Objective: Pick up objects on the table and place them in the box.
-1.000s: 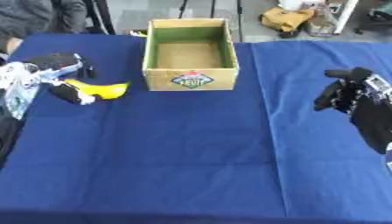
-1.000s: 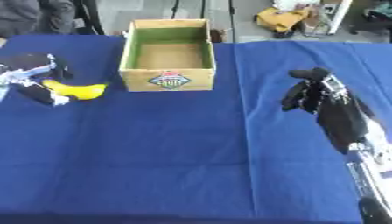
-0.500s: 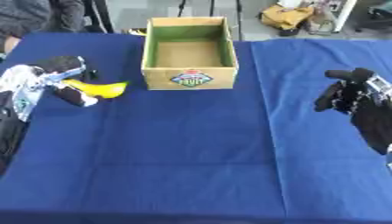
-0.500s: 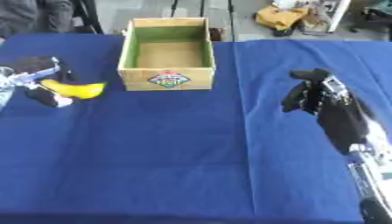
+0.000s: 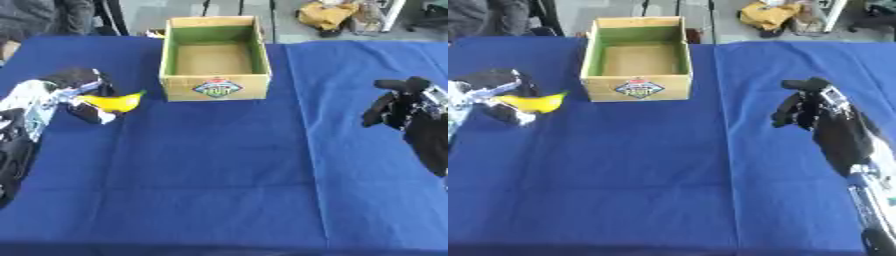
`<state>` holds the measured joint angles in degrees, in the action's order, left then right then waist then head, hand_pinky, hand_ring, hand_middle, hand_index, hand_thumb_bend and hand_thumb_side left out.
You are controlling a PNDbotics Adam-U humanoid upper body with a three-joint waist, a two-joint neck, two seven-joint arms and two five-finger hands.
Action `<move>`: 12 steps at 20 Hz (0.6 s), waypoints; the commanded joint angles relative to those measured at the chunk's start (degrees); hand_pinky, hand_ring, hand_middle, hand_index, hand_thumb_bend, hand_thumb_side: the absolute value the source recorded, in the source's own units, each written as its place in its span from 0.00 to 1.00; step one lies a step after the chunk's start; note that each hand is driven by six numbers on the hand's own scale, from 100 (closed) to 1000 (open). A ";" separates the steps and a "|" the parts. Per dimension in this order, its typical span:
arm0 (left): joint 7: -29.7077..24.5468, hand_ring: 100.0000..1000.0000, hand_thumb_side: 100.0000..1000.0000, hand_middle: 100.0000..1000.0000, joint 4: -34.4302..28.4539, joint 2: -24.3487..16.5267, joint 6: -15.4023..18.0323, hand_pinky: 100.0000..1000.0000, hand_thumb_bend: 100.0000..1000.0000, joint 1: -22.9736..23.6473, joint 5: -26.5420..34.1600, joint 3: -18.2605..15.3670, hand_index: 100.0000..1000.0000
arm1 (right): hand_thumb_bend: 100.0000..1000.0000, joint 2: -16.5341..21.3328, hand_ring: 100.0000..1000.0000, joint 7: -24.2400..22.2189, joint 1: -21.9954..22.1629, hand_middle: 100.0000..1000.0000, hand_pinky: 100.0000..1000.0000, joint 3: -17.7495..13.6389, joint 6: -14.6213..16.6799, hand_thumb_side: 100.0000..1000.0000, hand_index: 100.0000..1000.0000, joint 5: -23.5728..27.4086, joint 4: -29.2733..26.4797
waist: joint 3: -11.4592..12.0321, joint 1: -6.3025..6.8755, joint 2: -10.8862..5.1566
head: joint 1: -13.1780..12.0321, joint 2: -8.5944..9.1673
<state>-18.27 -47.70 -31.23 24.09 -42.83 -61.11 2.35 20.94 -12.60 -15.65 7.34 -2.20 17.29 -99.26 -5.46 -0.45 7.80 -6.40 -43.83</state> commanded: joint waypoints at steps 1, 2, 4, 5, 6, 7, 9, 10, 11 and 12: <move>0.79 0.55 0.24 0.56 0.46 -0.92 -0.13 0.61 0.00 -0.62 -0.50 -0.56 0.68 | 0.00 1.02 0.54 -0.14 -0.87 0.46 0.55 -0.25 0.07 0.90 0.81 0.08 -0.83 | -0.07 0.12 -0.52 | -0.01 -0.29; 0.91 0.55 0.24 0.56 0.61 -0.90 -0.18 0.61 0.00 -0.59 -0.58 -0.55 0.68 | 0.00 1.02 0.54 -0.15 -0.87 0.46 0.55 -0.25 0.07 0.90 0.81 0.08 -0.83 | -0.09 0.13 -0.50 | -0.01 -0.29; 1.01 0.54 0.23 0.55 0.87 -0.83 -0.18 0.60 0.00 -0.52 -0.75 -0.51 0.67 | 0.00 0.99 0.55 -0.16 -0.87 0.46 0.55 -0.25 0.06 0.90 0.81 0.08 -0.82 | -0.11 0.17 -0.47 | -0.01 -0.29; 0.97 0.54 0.23 0.55 0.99 -0.79 -0.13 0.60 0.00 -0.47 -0.81 -0.48 0.67 | 0.00 0.98 0.55 -0.17 -0.87 0.46 0.55 -0.25 0.06 0.90 0.81 0.07 -0.82 | -0.12 0.18 -0.46 | 0.01 -0.29; 0.88 0.54 0.23 0.55 1.11 -0.75 -0.08 0.60 0.00 -0.44 -0.86 -0.46 0.67 | 0.00 0.98 0.55 -0.17 -0.87 0.46 0.55 -0.25 0.05 0.91 0.81 0.06 -0.82 | -0.13 0.19 -0.45 | 0.00 -0.29; 0.74 0.54 0.23 0.55 1.23 -0.72 -0.02 0.60 0.00 -0.40 -0.91 -0.44 0.67 | 0.00 0.97 0.55 -0.17 -0.86 0.46 0.55 -0.26 0.05 0.90 0.81 0.06 -0.81 | -0.14 0.19 -0.43 | -0.01 -0.29; 0.39 0.54 0.23 0.55 1.41 -0.70 0.10 0.60 0.02 -0.35 -1.05 -0.39 0.67 | 0.00 0.97 0.55 -0.17 -0.85 0.46 0.55 -0.27 0.07 0.90 0.81 0.04 -0.82 | -0.15 0.18 -0.40 | -0.02 -0.29; 0.20 0.54 0.23 0.55 1.46 -0.72 0.14 0.60 0.02 -0.35 -1.13 -0.38 0.67 | 0.00 0.98 0.55 -0.17 -0.85 0.46 0.55 -0.28 0.07 0.90 0.81 0.04 -0.83 | -0.16 0.17 -0.39 | -0.01 -0.29; -0.03 0.54 0.23 0.55 1.52 -0.73 0.15 0.60 0.02 -0.36 -1.22 -0.39 0.68 | 0.00 0.98 0.55 -0.17 -0.85 0.46 0.55 -0.29 0.08 0.90 0.81 0.04 -0.83 | -0.16 0.16 -0.38 | -0.03 -0.29; -0.23 0.54 0.23 0.55 1.55 -0.73 0.15 0.60 0.02 -0.38 -1.29 -0.40 0.68 | 0.00 0.98 0.55 -0.18 -0.85 0.46 0.55 -0.29 0.08 0.90 0.81 0.05 -0.84 | -0.16 0.16 -0.38 | -0.05 -0.29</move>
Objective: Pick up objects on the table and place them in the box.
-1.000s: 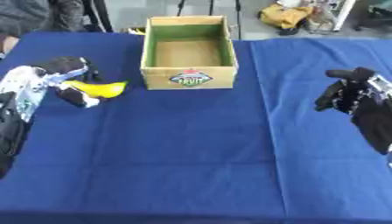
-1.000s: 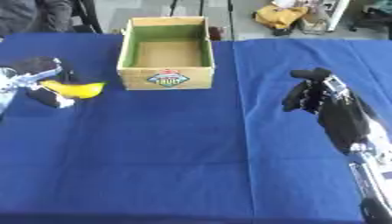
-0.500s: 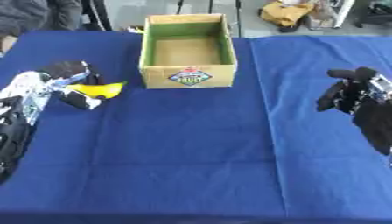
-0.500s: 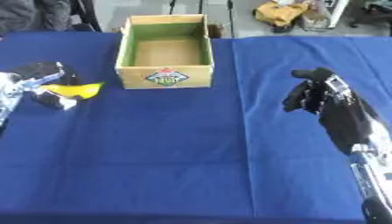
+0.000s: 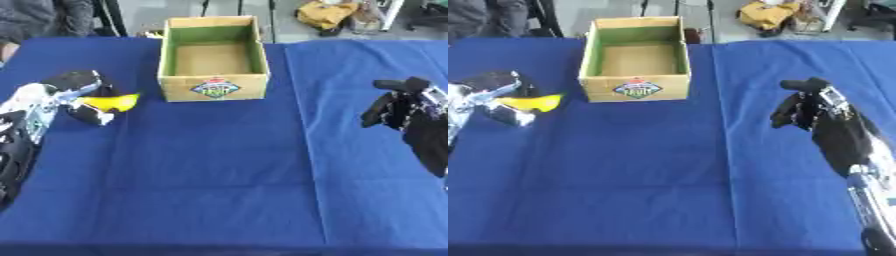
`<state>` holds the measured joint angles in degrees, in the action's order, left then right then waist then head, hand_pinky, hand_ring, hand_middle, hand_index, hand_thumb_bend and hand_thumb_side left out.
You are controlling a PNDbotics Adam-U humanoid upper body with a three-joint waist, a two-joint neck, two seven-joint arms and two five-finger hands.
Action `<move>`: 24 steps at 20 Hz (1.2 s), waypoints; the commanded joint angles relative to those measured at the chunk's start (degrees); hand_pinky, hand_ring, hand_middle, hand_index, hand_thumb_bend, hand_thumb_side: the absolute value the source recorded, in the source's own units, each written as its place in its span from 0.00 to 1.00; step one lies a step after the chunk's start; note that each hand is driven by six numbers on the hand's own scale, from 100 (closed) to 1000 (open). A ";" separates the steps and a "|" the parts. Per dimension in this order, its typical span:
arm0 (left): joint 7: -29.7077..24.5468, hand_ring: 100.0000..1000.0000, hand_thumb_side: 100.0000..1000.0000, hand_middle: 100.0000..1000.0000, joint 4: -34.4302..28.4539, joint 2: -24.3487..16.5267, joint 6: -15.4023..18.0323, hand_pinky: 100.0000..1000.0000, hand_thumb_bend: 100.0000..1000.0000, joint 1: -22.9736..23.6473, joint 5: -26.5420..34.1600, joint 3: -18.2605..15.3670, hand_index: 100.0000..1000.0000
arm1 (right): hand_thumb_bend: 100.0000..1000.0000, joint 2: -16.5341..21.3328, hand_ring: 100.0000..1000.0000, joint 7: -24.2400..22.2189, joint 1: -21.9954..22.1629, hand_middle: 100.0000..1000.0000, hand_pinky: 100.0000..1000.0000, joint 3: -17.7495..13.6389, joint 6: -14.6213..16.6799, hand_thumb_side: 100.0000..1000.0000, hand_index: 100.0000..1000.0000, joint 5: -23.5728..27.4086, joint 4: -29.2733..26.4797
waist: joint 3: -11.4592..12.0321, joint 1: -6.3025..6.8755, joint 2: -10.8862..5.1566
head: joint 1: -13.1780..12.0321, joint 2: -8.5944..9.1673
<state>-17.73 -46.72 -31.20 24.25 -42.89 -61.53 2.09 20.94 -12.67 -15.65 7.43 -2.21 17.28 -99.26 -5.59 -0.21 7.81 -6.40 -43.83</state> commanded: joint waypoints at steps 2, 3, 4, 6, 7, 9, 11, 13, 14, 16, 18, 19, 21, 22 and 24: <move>-1.12 0.54 0.23 0.55 0.61 -0.75 -0.01 0.60 0.03 -0.32 -0.97 -0.15 0.68 | 0.00 0.97 0.55 -0.14 -0.83 0.46 0.55 -0.36 0.07 0.91 0.81 0.06 -0.83 | -0.02 -0.09 -0.39 | -0.06 -0.29; -1.29 0.54 0.23 0.55 0.64 -0.74 0.00 0.60 0.03 -0.31 -1.03 -0.14 0.68 | 0.00 0.96 0.55 -0.16 -0.84 0.46 0.55 -0.36 0.07 0.90 0.81 0.05 -0.83 | -0.02 -0.09 -0.38 | -0.05 -0.29; -1.43 0.54 0.23 0.55 0.67 -0.73 0.00 0.59 0.03 -0.29 -1.07 -0.15 0.67 | 0.00 0.95 0.55 -0.16 -0.84 0.46 0.55 -0.37 0.06 0.90 0.81 0.05 -0.83 | -0.02 -0.10 -0.38 | -0.05 -0.29; -1.64 0.52 0.22 0.54 0.74 -0.72 -0.02 0.57 0.01 -0.26 -1.18 -0.15 0.67 | 0.00 0.96 0.55 -0.18 -0.83 0.46 0.55 -0.37 0.05 0.91 0.81 0.05 -0.82 | -0.03 -0.10 -0.38 | -0.06 -0.29; -1.72 0.50 0.21 0.53 0.78 -0.72 -0.04 0.55 0.00 -0.24 -1.23 -0.15 0.67 | 0.00 0.97 0.55 -0.20 -0.82 0.46 0.55 -0.38 0.04 0.91 0.81 0.04 -0.82 | -0.04 -0.10 -0.38 | -0.07 -0.29; -1.91 0.48 0.17 0.51 0.89 -0.72 -0.10 0.51 0.00 -0.22 -1.36 -0.15 0.65 | 0.00 0.96 0.55 -0.21 -0.80 0.46 0.55 -0.39 0.02 0.91 0.81 0.03 -0.82 | -0.07 -0.09 -0.38 | -0.07 -0.29; -2.12 0.45 0.14 0.48 0.97 -0.71 -0.24 0.47 0.00 -0.24 -1.49 -0.17 0.63 | 0.00 0.95 0.55 -0.24 -0.79 0.46 0.55 -0.40 0.01 0.91 0.81 0.02 -0.81 | -0.10 -0.07 -0.37 | -0.07 -0.29; -2.18 0.42 0.12 0.45 0.96 -0.70 -0.40 0.43 0.00 -0.28 -1.50 -0.21 0.59 | 0.00 0.94 0.55 -0.27 -0.79 0.46 0.55 -0.41 0.00 0.91 0.81 0.01 -0.80 | -0.11 -0.06 -0.37 | -0.09 -0.29; -2.07 0.41 0.11 0.44 0.90 -0.70 -0.50 0.42 0.00 -0.29 -1.42 -0.26 0.58 | 0.00 0.94 0.55 -0.28 -0.79 0.46 0.55 -0.41 0.00 0.91 0.81 0.00 -0.80 | -0.12 -0.05 -0.38 | -0.09 -0.29; -1.65 0.39 0.10 0.41 0.68 -0.78 -0.70 0.39 0.00 -0.34 -1.10 -0.34 0.55 | 0.00 0.95 0.55 -0.29 -0.77 0.46 0.55 -0.43 0.00 0.91 0.81 -0.01 -0.80 | -0.13 -0.05 -0.41 | -0.07 -0.29; -1.34 0.38 0.11 0.41 0.36 -1.01 -0.80 0.39 0.00 -0.48 -0.82 -0.34 0.54 | 0.00 0.96 0.55 -0.29 -0.77 0.46 0.55 -0.46 0.02 0.90 0.81 0.00 -0.80 | -0.14 -0.07 -0.44 | -0.08 -0.29; -1.32 0.38 0.11 0.41 0.11 -1.19 -0.78 0.39 0.00 -0.61 -0.68 -0.32 0.54 | 0.00 0.98 0.55 -0.28 -0.75 0.46 0.55 -0.48 0.03 0.90 0.81 0.00 -0.80 | -0.13 -0.07 -0.47 | -0.09 -0.29; -1.60 0.38 0.11 0.40 -0.52 -1.69 -0.67 0.39 0.00 -0.97 -0.41 -0.27 0.53 | 0.00 1.00 0.55 -0.27 -0.69 0.46 0.55 -0.51 0.04 0.90 0.81 0.00 -0.78 | -0.09 -0.05 -0.55 | -0.13 -0.29; -1.78 0.38 0.11 0.40 -0.87 -1.97 -0.63 0.39 0.00 -1.18 -0.23 -0.28 0.53 | 0.00 1.01 0.55 -0.27 -0.66 0.46 0.55 -0.52 0.04 0.90 0.81 0.00 -0.77 | -0.08 -0.02 -0.61 | -0.15 -0.29; -2.11 0.38 0.11 0.40 -1.60 -2.50 -0.61 0.39 0.00 -1.60 0.07 -0.34 0.53 | 0.00 1.01 0.55 -0.29 -0.61 0.46 0.55 -0.54 0.05 0.90 0.81 0.01 -0.76 | -0.03 0.02 -0.72 | -0.11 -0.29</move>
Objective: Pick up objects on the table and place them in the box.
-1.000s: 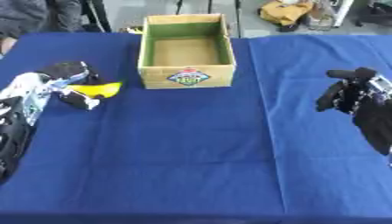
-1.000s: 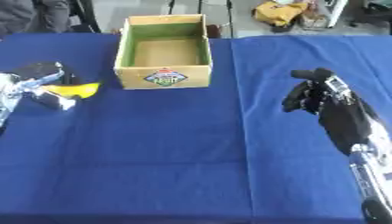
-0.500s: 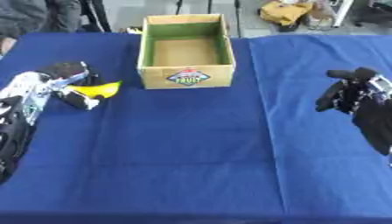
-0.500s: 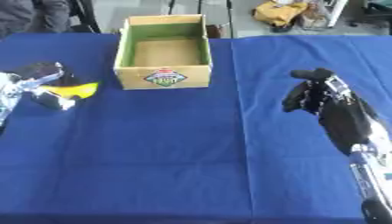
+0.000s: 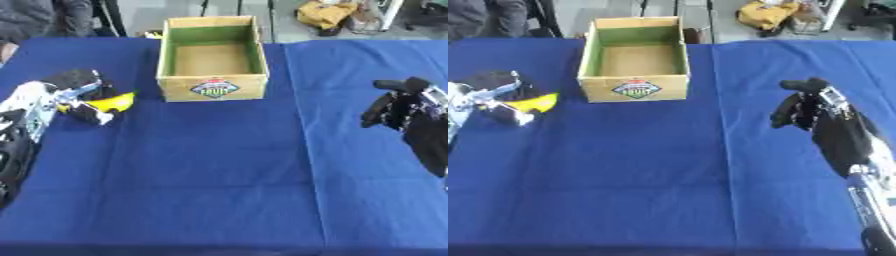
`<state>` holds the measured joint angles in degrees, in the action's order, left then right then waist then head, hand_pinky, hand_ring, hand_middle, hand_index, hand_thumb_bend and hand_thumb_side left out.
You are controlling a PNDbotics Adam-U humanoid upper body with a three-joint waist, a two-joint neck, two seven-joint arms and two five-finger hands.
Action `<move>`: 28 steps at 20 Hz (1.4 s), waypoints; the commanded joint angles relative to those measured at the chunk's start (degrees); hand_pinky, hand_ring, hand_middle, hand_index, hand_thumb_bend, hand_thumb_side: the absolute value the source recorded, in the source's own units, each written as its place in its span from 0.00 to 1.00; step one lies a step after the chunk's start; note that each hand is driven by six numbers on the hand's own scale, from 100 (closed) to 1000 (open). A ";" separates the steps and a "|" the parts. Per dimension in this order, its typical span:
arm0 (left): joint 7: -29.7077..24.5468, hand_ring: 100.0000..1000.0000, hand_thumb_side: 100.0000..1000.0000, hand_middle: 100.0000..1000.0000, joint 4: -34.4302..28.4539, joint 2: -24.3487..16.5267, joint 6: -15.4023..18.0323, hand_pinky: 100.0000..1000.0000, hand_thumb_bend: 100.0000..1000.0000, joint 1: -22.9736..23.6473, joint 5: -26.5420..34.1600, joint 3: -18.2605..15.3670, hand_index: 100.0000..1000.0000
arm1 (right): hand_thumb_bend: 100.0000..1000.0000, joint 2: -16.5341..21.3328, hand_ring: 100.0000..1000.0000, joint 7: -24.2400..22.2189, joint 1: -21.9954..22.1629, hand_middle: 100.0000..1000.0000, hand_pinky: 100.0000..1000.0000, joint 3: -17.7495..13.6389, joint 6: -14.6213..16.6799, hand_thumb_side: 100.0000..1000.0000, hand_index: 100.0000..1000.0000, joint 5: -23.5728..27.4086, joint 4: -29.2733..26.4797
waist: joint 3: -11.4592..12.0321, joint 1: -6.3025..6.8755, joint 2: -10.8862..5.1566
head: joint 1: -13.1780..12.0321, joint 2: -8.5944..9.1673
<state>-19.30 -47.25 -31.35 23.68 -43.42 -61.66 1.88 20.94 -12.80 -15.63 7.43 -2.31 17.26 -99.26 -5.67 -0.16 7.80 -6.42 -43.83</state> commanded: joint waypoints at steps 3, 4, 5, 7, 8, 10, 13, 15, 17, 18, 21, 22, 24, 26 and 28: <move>-1.00 0.38 0.11 0.40 -2.05 -3.03 -0.01 0.39 0.00 -1.64 0.95 -0.18 0.52 | 0.00 1.05 0.55 -0.20 -0.56 0.46 0.55 -0.57 0.16 0.90 0.81 0.05 -0.73 | 0.09 0.01 -0.87 | -0.06 -0.29; -1.16 0.37 0.11 0.40 -2.35 -3.23 -0.03 0.39 0.00 -1.82 1.14 -0.17 0.52 | 0.00 1.07 0.55 -0.20 -0.54 0.46 0.55 -0.59 0.17 0.90 0.81 0.05 -0.73 | 0.10 0.02 -0.92 | -0.06 -0.29; -1.32 0.37 0.13 0.40 -2.58 -3.38 -0.07 0.39 0.00 -1.95 1.31 -0.17 0.52 | 0.00 1.09 0.55 -0.20 -0.52 0.46 0.55 -0.60 0.17 0.90 0.81 0.04 -0.72 | 0.10 0.02 -0.96 | -0.07 -0.29; -1.58 0.37 0.11 0.40 -2.93 -3.61 -0.17 0.39 0.00 -2.16 1.57 -0.18 0.52 | 0.00 1.12 0.55 -0.23 -0.48 0.46 0.55 -0.60 0.18 0.90 0.81 0.05 -0.71 | 0.10 0.02 -1.05 | -0.11 -0.29; -1.74 0.38 0.11 0.40 -3.02 -3.66 -0.21 0.39 0.00 -2.21 1.64 -0.14 0.52 | 0.00 1.11 0.55 -0.23 -0.48 0.46 0.55 -0.61 0.18 0.90 0.81 0.05 -0.71 | 0.10 0.02 -1.09 | -0.13 -0.29; -2.36 0.40 0.08 0.43 -3.06 -3.71 -0.25 0.43 0.00 -2.13 1.51 0.05 0.57 | 0.00 1.10 0.55 -0.25 -0.49 0.46 0.55 -0.60 0.18 0.90 0.81 0.07 -0.71 | 0.10 0.03 -1.14 | -0.11 -0.29; -4.61 0.48 0.12 0.50 -2.74 -3.77 -0.03 0.52 0.00 -2.00 0.75 0.25 0.64 | 0.00 1.12 0.55 -0.27 -0.46 0.46 0.55 -0.61 0.17 0.90 0.81 0.05 -0.70 | 0.07 0.02 -1.15 | -0.11 -0.29; -6.63 0.51 0.16 0.53 -2.56 -3.91 0.34 0.56 0.06 -2.06 0.53 0.10 0.67 | 0.00 1.15 0.55 -0.24 -0.42 0.46 0.55 -0.64 0.18 0.90 0.81 0.03 -0.68 | 0.06 0.03 -1.14 | -0.13 -0.29; -8.47 0.54 0.20 0.57 -2.54 -4.03 0.76 0.60 0.18 -2.15 0.61 -0.10 0.70 | 0.00 1.13 0.55 -0.25 -0.43 0.46 0.55 -0.64 0.18 0.90 0.81 0.03 -0.68 | 0.08 0.06 -1.13 | -0.16 -0.29; -9.15 0.55 0.22 0.57 -2.61 -4.06 0.93 0.60 0.21 -2.16 0.70 -0.19 0.70 | 0.00 1.11 0.55 -0.26 -0.43 0.46 0.55 -0.63 0.16 0.90 0.81 0.03 -0.67 | 0.10 0.08 -1.12 | -0.12 -0.29; -10.31 0.55 0.23 0.57 -2.68 -3.99 1.01 0.61 0.22 -2.00 0.69 -0.37 0.71 | 0.00 1.10 0.55 -0.28 -0.42 0.46 0.55 -0.64 0.16 0.90 0.81 0.00 -0.66 | 0.10 0.07 -1.09 | -0.10 -0.29; -10.45 0.55 0.23 0.57 -2.61 -3.93 0.95 0.61 0.23 -1.90 0.59 -0.41 0.71 | 0.00 1.10 0.55 -0.26 -0.41 0.46 0.55 -0.67 0.17 0.90 0.81 0.00 -0.66 | 0.08 0.05 -1.08 | -0.07 -0.29; -10.55 0.55 0.22 0.57 -2.39 -3.79 0.85 0.60 0.23 -1.66 0.33 -0.43 0.71 | 0.00 1.11 0.55 -0.22 -0.35 0.46 0.55 -0.70 0.18 0.90 0.81 -0.03 -0.66 | 0.04 0.02 -1.03 | -0.03 -0.29; -10.45 0.55 0.22 0.57 -2.15 -3.64 0.75 0.60 0.21 -1.47 0.02 -0.44 0.70 | 0.00 1.09 0.55 -0.19 -0.32 0.46 0.55 -0.72 0.18 0.90 0.81 -0.05 -0.65 | 0.02 0.02 -0.98 | -0.02 -0.29; -10.04 0.54 0.21 0.56 -1.97 -3.49 0.62 0.59 0.20 -1.28 -0.33 -0.47 0.70 | 0.00 1.06 0.55 -0.21 -0.32 0.46 0.55 -0.72 0.17 0.90 0.81 -0.06 -0.64 | 0.02 0.03 -0.92 | 0.02 -0.29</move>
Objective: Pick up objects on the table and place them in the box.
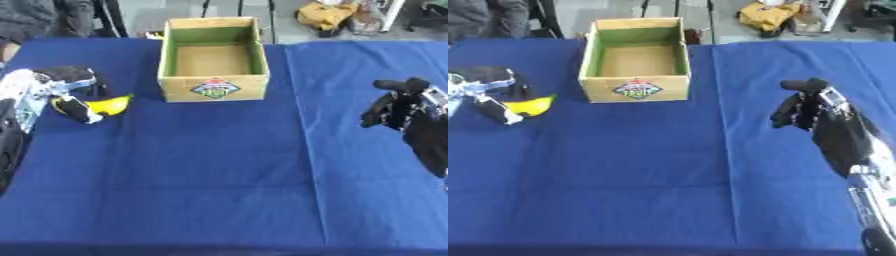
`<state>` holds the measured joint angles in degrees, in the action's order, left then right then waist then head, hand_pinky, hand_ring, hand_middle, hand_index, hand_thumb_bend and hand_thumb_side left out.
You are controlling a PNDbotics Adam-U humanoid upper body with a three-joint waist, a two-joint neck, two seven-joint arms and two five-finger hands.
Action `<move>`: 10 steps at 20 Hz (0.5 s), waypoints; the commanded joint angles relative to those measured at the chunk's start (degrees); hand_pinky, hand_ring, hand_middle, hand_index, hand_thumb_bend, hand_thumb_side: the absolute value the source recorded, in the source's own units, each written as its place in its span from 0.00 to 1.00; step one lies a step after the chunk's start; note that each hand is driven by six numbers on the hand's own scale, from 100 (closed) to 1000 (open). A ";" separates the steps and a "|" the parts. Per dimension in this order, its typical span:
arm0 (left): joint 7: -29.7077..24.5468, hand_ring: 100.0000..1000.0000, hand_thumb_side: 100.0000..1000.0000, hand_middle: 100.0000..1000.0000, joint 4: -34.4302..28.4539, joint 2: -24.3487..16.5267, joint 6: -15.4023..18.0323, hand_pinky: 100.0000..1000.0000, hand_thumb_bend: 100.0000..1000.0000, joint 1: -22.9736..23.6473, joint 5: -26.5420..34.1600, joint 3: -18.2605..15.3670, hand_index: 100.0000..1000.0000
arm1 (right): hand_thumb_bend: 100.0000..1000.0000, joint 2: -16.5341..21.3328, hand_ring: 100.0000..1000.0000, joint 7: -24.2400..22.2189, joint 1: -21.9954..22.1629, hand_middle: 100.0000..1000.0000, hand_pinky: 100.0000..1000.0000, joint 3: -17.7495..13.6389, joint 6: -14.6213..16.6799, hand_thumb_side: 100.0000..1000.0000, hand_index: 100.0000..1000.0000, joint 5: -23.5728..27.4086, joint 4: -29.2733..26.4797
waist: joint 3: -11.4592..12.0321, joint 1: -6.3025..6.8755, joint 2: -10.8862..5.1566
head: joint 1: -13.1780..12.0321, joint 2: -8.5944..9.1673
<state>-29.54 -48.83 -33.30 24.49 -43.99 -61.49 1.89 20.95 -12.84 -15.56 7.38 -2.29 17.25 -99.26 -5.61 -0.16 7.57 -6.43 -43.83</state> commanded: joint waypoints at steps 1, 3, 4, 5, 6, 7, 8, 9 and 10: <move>0.42 0.54 0.21 0.56 -0.27 -1.45 -0.25 0.59 0.20 -0.60 -0.67 -0.48 0.70 | 0.00 1.04 0.56 -0.19 -0.40 0.46 0.55 -0.68 0.16 0.90 0.81 -0.06 -0.64 | -0.05 0.04 -0.66 | 0.06 -0.29; 0.69 0.53 0.21 0.56 0.05 -1.26 -0.28 0.58 0.19 -0.38 -0.91 -0.45 0.69 | 0.00 1.02 0.56 -0.22 -0.39 0.46 0.55 -0.68 0.15 0.91 0.81 -0.09 -0.61 | -0.08 0.05 -0.59 | 0.08 -0.29; 0.74 0.53 0.21 0.56 0.22 -1.18 -0.27 0.58 0.19 -0.29 -1.01 -0.43 0.69 | 0.00 1.01 0.56 -0.23 -0.39 0.46 0.55 -0.69 0.15 0.91 0.81 -0.11 -0.61 | -0.10 0.04 -0.55 | 0.10 -0.29; 0.74 0.53 0.21 0.56 0.38 -1.11 -0.24 0.58 0.19 -0.24 -1.08 -0.42 0.69 | 0.00 1.01 0.56 -0.24 -0.38 0.46 0.55 -0.71 0.16 0.91 0.81 -0.13 -0.60 | -0.12 0.03 -0.51 | 0.10 -0.29; 0.73 0.52 0.21 0.55 0.50 -1.05 -0.21 0.58 0.18 -0.20 -1.12 -0.41 0.69 | 0.00 1.01 0.56 -0.23 -0.36 0.46 0.55 -0.72 0.16 0.91 0.81 -0.14 -0.58 | -0.14 0.02 -0.49 | 0.10 -0.29; 0.75 0.52 0.20 0.55 0.57 -1.01 -0.20 0.57 0.16 -0.19 -1.18 -0.40 0.69 | 0.00 1.02 0.56 -0.23 -0.35 0.46 0.55 -0.73 0.17 0.91 0.81 -0.16 -0.58 | -0.15 0.00 -0.47 | 0.10 -0.29; 0.81 0.51 0.20 0.54 0.60 -0.98 -0.21 0.56 0.15 -0.19 -1.22 -0.42 0.68 | 0.00 1.02 0.56 -0.23 -0.35 0.46 0.55 -0.74 0.17 0.91 0.81 -0.16 -0.58 | -0.17 -0.01 -0.46 | 0.09 -0.29; 0.90 0.51 0.20 0.54 0.61 -0.93 -0.21 0.56 0.15 -0.20 -1.21 -0.43 0.68 | 0.00 1.01 0.56 -0.24 -0.37 0.46 0.55 -0.75 0.18 0.91 0.81 -0.15 -0.58 | -0.17 -0.01 -0.45 | 0.07 -0.29; 0.91 0.50 0.20 0.53 0.65 -0.89 -0.19 0.55 0.15 -0.19 -1.19 -0.40 0.67 | 0.00 0.99 0.56 -0.25 -0.38 0.46 0.55 -0.75 0.18 0.91 0.81 -0.14 -0.59 | -0.18 0.00 -0.45 | 0.06 -0.29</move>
<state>-28.79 -48.16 -33.26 24.35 -43.77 -62.26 1.85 20.95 -12.84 -15.54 7.10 -2.29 17.21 -99.26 -5.71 -0.15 7.68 -6.40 -43.83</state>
